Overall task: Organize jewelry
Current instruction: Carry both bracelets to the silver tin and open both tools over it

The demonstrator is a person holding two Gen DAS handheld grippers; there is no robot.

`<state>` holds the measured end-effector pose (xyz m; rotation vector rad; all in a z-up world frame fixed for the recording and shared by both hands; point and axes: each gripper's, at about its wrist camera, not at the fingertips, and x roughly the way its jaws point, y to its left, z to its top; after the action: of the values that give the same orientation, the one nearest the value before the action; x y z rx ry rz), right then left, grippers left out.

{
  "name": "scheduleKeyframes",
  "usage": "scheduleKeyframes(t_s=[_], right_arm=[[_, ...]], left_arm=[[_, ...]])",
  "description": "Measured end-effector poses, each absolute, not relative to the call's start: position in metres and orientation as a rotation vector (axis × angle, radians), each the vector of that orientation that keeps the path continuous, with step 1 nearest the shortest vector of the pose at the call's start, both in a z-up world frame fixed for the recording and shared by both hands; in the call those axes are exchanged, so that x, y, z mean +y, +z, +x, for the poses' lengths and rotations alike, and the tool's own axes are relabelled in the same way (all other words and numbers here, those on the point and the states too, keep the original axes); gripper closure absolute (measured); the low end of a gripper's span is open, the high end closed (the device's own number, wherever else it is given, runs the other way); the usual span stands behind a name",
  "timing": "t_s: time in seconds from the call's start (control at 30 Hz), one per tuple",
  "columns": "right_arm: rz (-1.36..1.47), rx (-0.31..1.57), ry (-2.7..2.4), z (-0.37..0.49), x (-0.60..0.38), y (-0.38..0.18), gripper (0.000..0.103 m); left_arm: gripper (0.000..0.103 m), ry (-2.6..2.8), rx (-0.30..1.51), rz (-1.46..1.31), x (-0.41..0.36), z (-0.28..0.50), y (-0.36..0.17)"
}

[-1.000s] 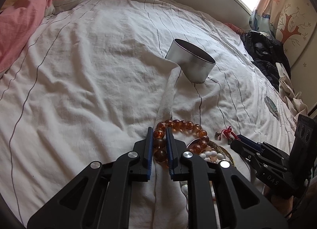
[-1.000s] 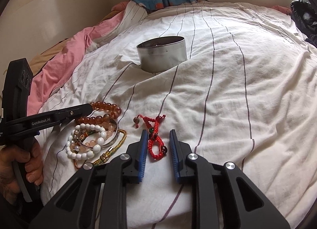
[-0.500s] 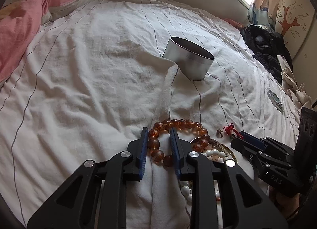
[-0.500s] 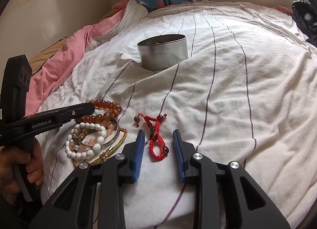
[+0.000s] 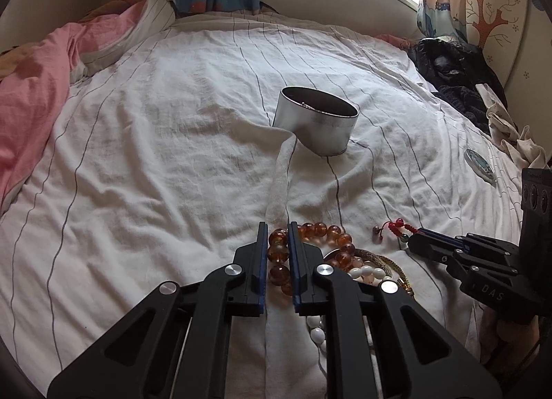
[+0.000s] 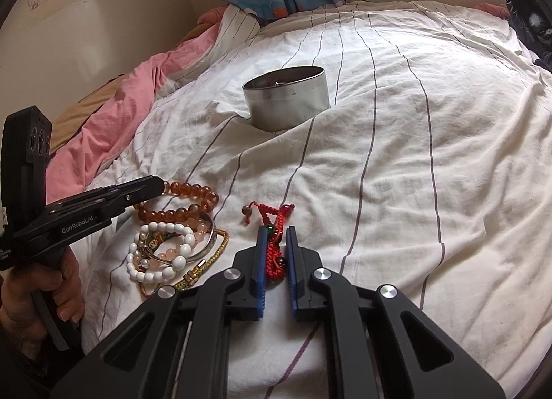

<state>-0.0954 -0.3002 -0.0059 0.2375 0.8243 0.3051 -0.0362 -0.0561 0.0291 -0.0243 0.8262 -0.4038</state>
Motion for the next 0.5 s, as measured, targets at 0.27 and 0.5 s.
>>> scheduleKeyframes(t_s=[0.27, 0.5], right_arm=[[0.304, 0.753, 0.346, -0.087, -0.308, 0.023, 0.092], [0.309, 0.705, 0.362, -0.06, -0.315, 0.044, 0.092]], left_arm=[[0.092, -0.481, 0.738, -0.1, -0.052, -0.036, 0.065], [0.092, -0.538, 0.702, -0.134, -0.054, -0.017, 0.091]])
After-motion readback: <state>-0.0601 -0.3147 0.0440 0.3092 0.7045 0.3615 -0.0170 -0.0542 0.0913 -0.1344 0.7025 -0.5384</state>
